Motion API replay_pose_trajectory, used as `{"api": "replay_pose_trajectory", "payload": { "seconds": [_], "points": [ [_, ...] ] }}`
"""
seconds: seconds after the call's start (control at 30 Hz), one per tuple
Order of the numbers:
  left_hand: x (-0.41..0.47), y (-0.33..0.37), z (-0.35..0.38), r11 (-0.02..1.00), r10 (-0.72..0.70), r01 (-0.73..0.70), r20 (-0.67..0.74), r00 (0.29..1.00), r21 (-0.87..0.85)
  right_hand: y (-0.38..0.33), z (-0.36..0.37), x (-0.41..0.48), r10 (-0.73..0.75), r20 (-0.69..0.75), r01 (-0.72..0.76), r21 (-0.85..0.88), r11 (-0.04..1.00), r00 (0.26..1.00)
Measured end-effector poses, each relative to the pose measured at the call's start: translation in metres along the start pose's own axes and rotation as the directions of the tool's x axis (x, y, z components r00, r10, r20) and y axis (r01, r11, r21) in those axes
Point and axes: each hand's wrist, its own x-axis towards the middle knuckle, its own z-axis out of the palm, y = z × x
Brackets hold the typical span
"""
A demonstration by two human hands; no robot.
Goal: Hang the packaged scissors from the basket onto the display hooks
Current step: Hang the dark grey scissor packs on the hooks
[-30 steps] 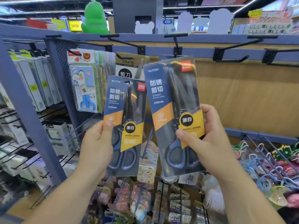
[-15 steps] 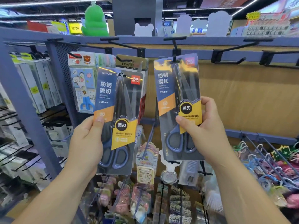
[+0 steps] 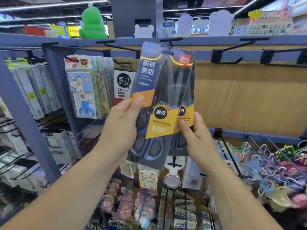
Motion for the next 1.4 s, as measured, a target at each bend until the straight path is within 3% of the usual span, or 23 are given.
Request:
{"api": "replay_pose_trajectory", "payload": {
  "seconds": [0.27,0.53,0.77,0.93,1.13,1.4],
  "points": [
    [0.008,-0.003,0.012,0.996,-0.084,0.082,0.061,0.995,0.029,-0.002,-0.009,-0.006,0.018,-0.004,-0.018,0.016,1.000,1.000],
    [0.017,-0.017,0.012,0.995,-0.033,0.028,0.052,0.998,0.094,0.003,-0.012,-0.008,0.054,-0.017,-0.053,0.066,0.996,0.998],
    [-0.003,-0.056,0.018,0.980,0.015,-0.050,0.182,0.983,0.190,0.010,-0.004,-0.012,0.000,-0.037,0.002,0.053,0.999,0.999],
    [0.009,-0.071,0.032,0.980,0.023,-0.044,0.113,0.993,0.196,0.020,0.003,0.005,0.027,-0.054,-0.030,-0.052,0.998,0.998],
    [0.036,-0.086,0.047,0.942,0.023,-0.033,0.035,0.999,0.335,0.032,0.006,0.039,0.132,-0.048,-0.137,-0.116,0.984,0.990],
    [0.048,-0.086,0.052,0.912,-0.002,-0.010,0.029,1.000,0.410,0.038,0.010,0.055,0.186,-0.063,-0.194,-0.172,0.966,0.980]
  ]
}}
